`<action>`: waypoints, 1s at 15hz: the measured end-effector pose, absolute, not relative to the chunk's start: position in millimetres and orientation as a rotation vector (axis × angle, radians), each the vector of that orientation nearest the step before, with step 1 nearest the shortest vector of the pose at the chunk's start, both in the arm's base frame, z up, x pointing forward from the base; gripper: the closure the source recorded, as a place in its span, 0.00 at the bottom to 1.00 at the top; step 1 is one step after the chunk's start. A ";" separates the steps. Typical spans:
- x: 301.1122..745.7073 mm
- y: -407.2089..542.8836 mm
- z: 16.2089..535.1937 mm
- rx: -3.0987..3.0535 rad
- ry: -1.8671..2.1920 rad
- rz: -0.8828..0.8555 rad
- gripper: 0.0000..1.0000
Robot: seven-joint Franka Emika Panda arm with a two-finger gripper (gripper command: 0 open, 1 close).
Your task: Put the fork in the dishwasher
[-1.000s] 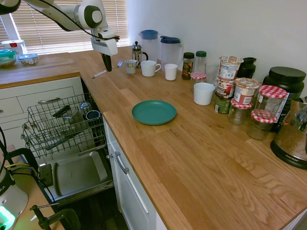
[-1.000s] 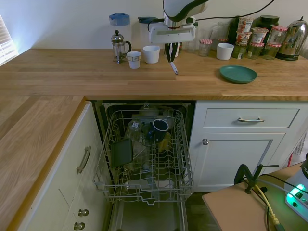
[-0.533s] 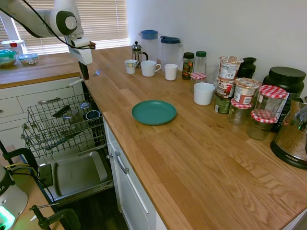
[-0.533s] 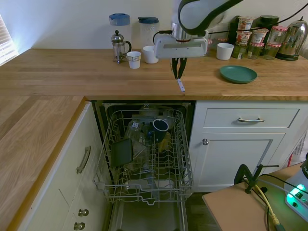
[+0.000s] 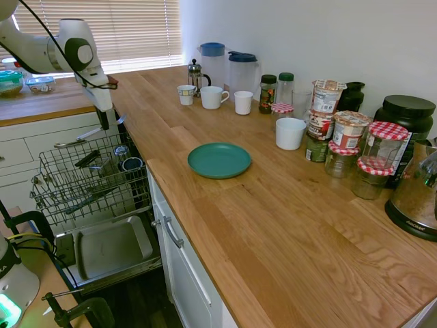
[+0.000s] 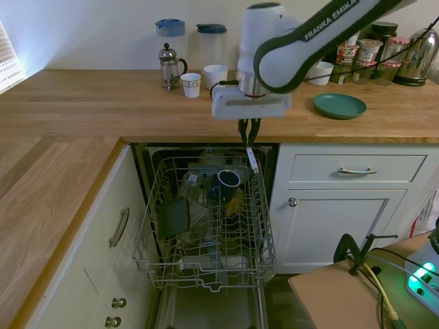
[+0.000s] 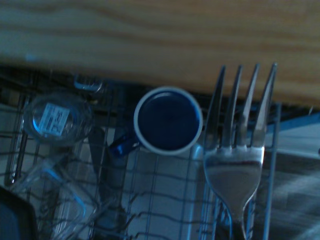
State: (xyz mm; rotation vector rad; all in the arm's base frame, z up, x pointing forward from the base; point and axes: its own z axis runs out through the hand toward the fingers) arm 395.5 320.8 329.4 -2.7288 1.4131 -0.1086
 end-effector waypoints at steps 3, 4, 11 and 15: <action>348.4 345.0 280.2 -2.712 1.409 -0.061 1.00; 339.6 352.2 262.5 -2.705 1.411 -0.042 1.00; 340.5 360.1 153.0 -2.692 1.489 0.032 1.00; 342.9 369.1 120.2 -2.696 1.489 0.072 0.00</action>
